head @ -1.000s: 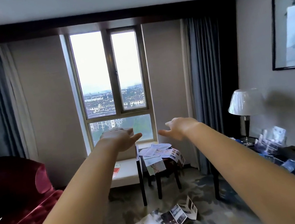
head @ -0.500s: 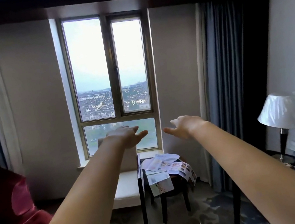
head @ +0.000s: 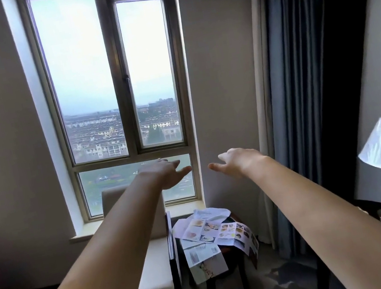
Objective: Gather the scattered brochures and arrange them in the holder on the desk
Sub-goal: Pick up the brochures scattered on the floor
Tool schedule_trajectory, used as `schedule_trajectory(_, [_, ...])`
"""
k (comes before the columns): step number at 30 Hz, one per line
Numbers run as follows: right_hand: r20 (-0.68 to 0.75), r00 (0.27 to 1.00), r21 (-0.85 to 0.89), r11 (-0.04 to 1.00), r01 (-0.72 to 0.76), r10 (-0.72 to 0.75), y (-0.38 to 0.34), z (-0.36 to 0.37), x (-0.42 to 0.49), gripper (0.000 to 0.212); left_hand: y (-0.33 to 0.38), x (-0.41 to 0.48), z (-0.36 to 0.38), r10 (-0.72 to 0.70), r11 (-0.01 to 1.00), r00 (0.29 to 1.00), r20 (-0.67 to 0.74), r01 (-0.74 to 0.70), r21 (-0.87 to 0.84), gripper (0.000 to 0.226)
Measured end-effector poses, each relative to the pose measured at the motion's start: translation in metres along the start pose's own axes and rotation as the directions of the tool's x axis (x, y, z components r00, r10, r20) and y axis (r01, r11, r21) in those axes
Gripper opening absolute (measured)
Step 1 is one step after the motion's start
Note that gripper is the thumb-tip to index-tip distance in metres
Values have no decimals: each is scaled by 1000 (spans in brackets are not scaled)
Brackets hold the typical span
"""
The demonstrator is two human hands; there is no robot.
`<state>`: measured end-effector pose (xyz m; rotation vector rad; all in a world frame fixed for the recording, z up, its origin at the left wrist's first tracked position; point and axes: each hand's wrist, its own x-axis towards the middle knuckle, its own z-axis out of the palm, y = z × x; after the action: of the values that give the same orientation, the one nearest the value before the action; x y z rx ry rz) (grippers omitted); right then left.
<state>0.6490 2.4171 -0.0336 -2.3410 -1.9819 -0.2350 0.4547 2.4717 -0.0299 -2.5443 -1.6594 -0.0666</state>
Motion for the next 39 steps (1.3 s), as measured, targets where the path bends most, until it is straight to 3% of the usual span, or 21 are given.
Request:
schedule_trajectory(10, [18, 1000, -17, 1000, 8, -8, 46, 55, 187, 69, -5, 192, 44, -18, 1000, 1000, -18, 17, -17, 74])
schedule_trajectory(16, [45, 999, 5, 1000, 25, -25, 68, 101, 299, 68, -1, 304, 77, -12, 990, 999, -43, 18, 137, 75])
schedule_trajectory(20, [64, 997, 46, 998, 32, -35, 69, 141, 349, 65, 0, 360, 113, 24, 996, 1000, 16, -25, 88, 74])
schedule_trajectory(29, [336, 942, 30, 999, -32, 20, 81, 293, 373, 59, -3, 412, 272, 147, 988, 959, 240, -156, 19, 71])
schedule_trajectory(39, [438, 895, 76, 988, -137, 90, 88, 463, 340, 56, 33, 406, 442, 235, 971, 898, 372, -235, -47, 68])
